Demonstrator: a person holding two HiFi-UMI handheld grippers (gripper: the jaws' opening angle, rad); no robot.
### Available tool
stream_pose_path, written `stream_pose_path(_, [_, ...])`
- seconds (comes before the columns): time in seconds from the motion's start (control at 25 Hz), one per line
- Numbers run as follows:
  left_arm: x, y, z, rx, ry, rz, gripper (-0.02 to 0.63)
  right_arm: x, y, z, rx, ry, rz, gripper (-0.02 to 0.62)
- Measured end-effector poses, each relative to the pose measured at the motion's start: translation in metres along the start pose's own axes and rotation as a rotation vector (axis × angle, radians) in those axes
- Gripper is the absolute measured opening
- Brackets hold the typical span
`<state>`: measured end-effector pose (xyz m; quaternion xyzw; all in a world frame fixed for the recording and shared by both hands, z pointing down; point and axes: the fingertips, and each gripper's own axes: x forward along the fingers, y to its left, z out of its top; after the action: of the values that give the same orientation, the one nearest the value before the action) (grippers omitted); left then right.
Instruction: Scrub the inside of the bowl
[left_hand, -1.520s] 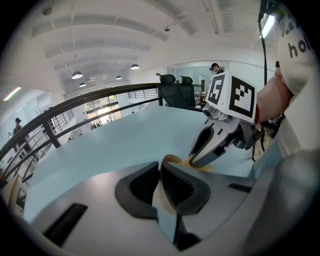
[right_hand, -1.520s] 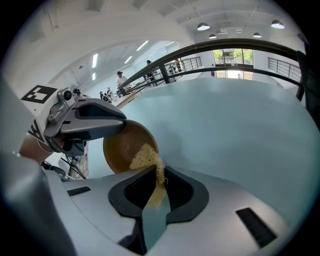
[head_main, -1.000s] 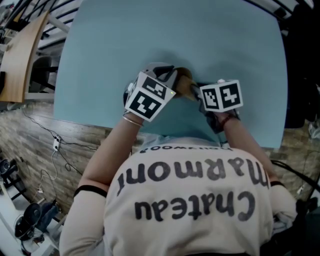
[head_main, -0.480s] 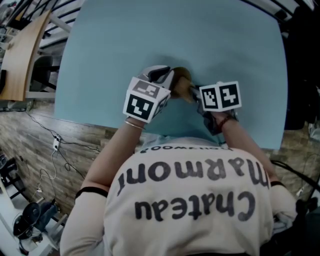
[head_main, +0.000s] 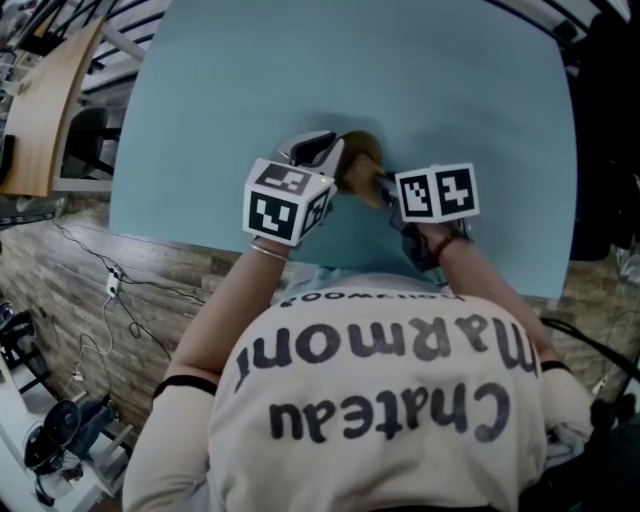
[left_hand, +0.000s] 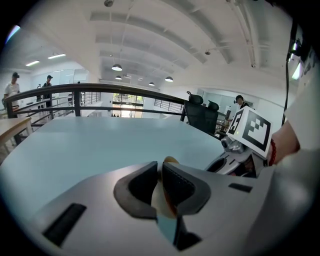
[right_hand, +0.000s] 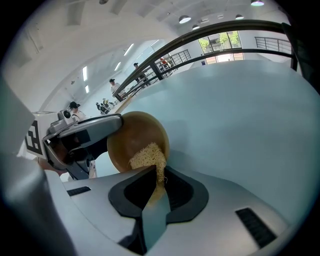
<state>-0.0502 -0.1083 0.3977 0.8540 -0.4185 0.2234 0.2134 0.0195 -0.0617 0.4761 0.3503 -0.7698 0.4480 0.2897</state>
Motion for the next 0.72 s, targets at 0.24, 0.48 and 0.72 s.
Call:
stream_pose_path(0.24, [-0.002, 0.002, -0.001, -0.019, -0.015, 0.024, 0.031, 0.004, 0.005, -0.002, 0.037, 0.007, 0.027, 0.069])
stream_pose_path(0.48, [-0.006, 0.006, -0.004, -0.047, -0.028, 0.047, 0.031, 0.003, 0.009, -0.002, 0.04, 0.002, 0.031, 0.069])
stream_pose_path(0.72, [-0.008, 0.009, -0.004, -0.056, -0.04, 0.07, 0.031, 0.004, 0.016, -0.003, 0.041, 0.003, 0.038, 0.069])
